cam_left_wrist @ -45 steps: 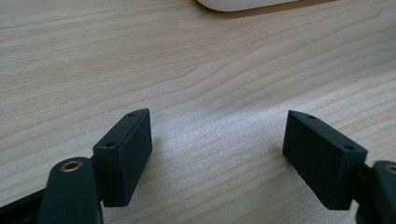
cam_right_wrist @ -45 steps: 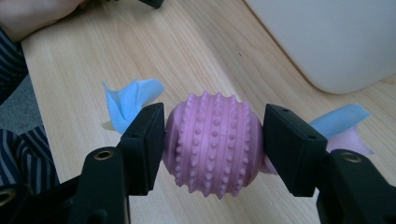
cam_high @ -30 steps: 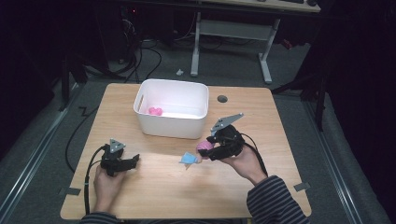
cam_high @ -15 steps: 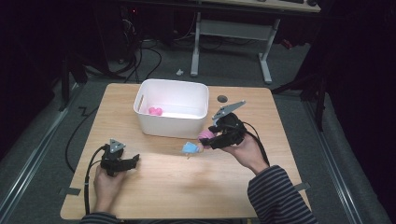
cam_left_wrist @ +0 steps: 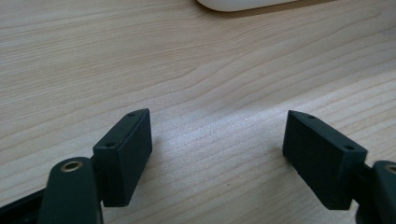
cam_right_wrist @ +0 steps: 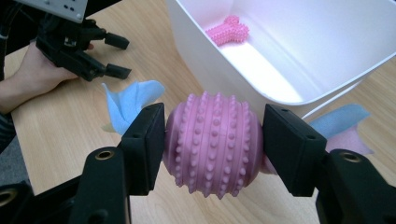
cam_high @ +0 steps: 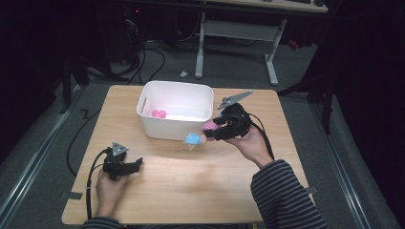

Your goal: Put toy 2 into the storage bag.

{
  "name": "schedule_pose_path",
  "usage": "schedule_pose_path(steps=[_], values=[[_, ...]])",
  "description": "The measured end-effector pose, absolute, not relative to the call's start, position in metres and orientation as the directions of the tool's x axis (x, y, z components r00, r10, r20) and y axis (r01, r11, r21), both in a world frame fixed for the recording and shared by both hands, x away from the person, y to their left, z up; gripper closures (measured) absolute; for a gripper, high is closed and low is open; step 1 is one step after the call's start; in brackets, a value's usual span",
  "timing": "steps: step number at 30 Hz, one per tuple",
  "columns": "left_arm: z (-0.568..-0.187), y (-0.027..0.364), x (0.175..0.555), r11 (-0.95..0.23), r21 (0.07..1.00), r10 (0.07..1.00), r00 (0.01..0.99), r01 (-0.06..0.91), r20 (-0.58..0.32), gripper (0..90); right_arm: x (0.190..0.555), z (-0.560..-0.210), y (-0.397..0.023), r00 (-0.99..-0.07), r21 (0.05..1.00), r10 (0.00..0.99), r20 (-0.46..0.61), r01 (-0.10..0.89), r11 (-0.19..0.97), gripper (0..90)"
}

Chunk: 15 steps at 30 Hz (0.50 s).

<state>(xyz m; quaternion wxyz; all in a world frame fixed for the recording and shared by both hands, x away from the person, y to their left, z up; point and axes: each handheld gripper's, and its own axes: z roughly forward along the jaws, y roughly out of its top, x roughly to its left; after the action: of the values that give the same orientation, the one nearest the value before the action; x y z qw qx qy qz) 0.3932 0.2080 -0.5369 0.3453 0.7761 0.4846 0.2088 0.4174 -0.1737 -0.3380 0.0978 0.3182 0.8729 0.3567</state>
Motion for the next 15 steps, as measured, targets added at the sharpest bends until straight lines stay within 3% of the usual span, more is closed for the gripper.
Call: schedule_pose_path(steps=[15], values=[[-0.537, 0.208, 0.393, -0.292, 0.739, 0.896, 0.444, 0.608, -0.011, 24.1, 0.445, -0.329, -0.174, -0.736, 0.680, 0.675, 0.058, 0.524, 0.513, 41.1]])
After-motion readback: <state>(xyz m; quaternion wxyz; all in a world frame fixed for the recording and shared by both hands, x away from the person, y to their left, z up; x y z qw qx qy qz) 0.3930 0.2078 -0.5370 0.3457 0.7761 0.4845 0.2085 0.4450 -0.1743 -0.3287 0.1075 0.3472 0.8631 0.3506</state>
